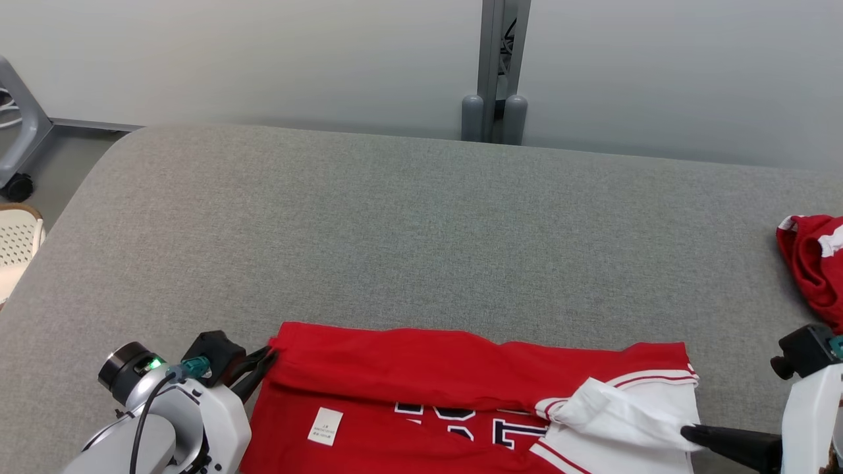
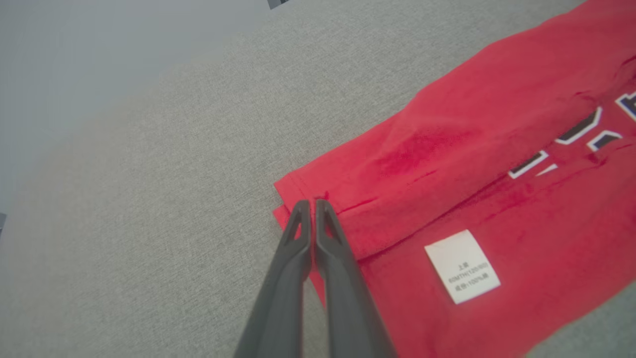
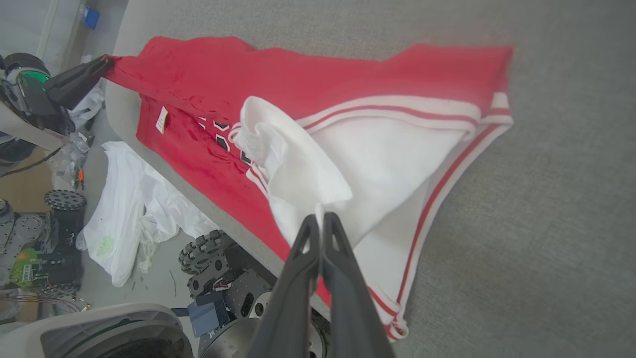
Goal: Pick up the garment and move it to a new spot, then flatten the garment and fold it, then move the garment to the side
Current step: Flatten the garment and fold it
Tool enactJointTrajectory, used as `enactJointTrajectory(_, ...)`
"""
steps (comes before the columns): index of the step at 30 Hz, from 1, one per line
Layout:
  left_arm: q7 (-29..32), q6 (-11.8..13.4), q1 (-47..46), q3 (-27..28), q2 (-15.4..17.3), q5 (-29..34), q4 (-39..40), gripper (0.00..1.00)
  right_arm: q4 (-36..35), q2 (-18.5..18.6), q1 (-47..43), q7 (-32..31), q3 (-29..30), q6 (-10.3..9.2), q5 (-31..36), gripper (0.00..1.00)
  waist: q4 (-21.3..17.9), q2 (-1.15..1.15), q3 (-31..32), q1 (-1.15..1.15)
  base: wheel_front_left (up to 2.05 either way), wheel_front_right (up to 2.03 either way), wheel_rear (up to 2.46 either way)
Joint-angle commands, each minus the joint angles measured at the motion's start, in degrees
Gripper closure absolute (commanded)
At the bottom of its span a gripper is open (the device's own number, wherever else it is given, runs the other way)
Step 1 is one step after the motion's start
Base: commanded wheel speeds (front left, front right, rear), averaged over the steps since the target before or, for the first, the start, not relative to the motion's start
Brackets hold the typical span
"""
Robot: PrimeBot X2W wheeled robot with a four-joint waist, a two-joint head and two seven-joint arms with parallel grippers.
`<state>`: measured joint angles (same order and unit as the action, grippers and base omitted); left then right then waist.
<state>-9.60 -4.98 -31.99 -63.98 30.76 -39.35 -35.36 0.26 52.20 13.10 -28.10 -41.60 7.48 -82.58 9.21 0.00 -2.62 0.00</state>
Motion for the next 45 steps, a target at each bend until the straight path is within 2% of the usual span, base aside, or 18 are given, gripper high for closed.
enactJointTrajectory(1,0.1,-0.2,0.6,-0.4,0.4,0.3,0.2,1.00,0.4,-0.5,-1.0,-0.7,0.2,0.04,0.0,1.00,0.0,0.00,-0.1,0.00,0.00,0.00,0.00)
enactJointTrajectory(8,0.9,-0.4,1.1,-1.5,0.5,0.7,0.0,1.00,1.8,-1.7,-2.2,-2.4,1.4,0.04,0.6,1.00,-0.1,0.00,-0.3,0.00,0.00,0.00,0.00)
enactJointTrajectory(9,0.9,-0.4,1.1,-1.6,0.4,0.6,-0.1,1.00,2.3,-2.0,-2.3,-2.4,1.8,0.04,0.7,0.80,-0.1,0.00,-0.3,0.00,0.00,0.00,0.00)
enactJointTrajectory(10,0.9,-0.4,1.1,-1.7,0.4,0.6,-0.2,1.00,3.0,-2.3,-2.6,-2.7,2.0,0.04,0.7,0.00,-0.1,0.00,-0.3,0.00,0.00,0.00,0.00)
enactJointTrajectory(13,1.4,-0.4,1.2,-1.9,0.2,0.3,-0.6,1.00,3.6,-3.4,-3.6,-4.7,2.1,0.04,0.0,0.00,-0.1,0.00,-0.4,0.00,0.00,0.00,0.00)
enactJointTrajectory(14,1.4,-0.3,1.2,-2.0,0.1,0.2,-0.7,0.86,3.7,-3.5,-3.7,-5.1,2.5,0.04,-0.1,0.00,-0.2,0.00,-0.4,0.00,0.00,0.00,0.00)
enactJointTrajectory(15,1.8,-0.2,1.4,-2.1,0.1,0.0,-1.0,0.56,3.8,-3.7,-3.9,-5.5,2.8,0.04,-0.1,0.00,-0.2,0.00,-0.3,0.00,0.00,0.00,0.00)
enactJointTrajectory(16,1.9,0.1,1.5,-2.2,0.1,0.0,-1.3,0.01,3.9,-3.8,-4.2,-5.8,3.1,0.04,0.0,0.00,-0.2,0.00,-0.3,0.00,0.00,0.00,0.00)
enactJointTrajectory(24,1.6,1.5,0.5,-1.1,0.5,-0.9,-1.7,0.00,4.5,-5.1,-3.2,-2.4,8.5,0.04,4.2,0.00,-0.1,0.00,0.3,0.00,0.00,0.00,0.00)
enactJointTrajectory(28,-0.5,4.1,-0.9,1.3,0.6,-1.6,-1.0,0.00,4.1,-8.0,-2.2,4.2,12.7,0.04,8.8,0.00,0.0,0.00,0.7,0.00,0.00,0.00,0.00)
enactJointTrajectory(34,-4.8,9.6,-1.3,7.0,-0.7,-3.0,1.5,0.00,6.1,-13.4,-0.6,18.6,17.7,0.04,23.4,0.00,0.0,0.00,1.1,0.00,0.00,0.00,0.00)
enactJointTrajectory(38,-5.6,13.2,0.3,13.9,-2.7,-2.9,5.7,0.00,8.8,-17.9,-0.9,29.3,20.4,0.04,34.0,0.00,-0.2,0.00,1.3,0.00,0.00,0.00,0.00)
enactJointTrajectory(40,-5.6,14.6,2.7,19.3,-4.0,-1.4,9.6,0.00,10.1,-20.4,-1.8,34.2,21.6,0.04,38.6,0.00,-0.3,0.00,1.4,0.00,0.00,0.00,0.00)
enactJointTrajectory(42,-5.5,15.3,5.7,24.9,-5.4,0.9,13.2,0.00,11.5,-23.5,-2.6,38.7,23.0,0.04,40.4,0.00,-0.6,0.00,1.3,0.00,0.00,0.00,0.00)
enactJointTrajectory(45,-5.5,16.5,10.4,33.9,-9.0,5.2,18.2,0.00,13.8,-26.7,-3.8,42.4,25.8,0.03,45.1,0.00,-1.0,0.00,1.3,0.00,0.00,0.00,0.00)
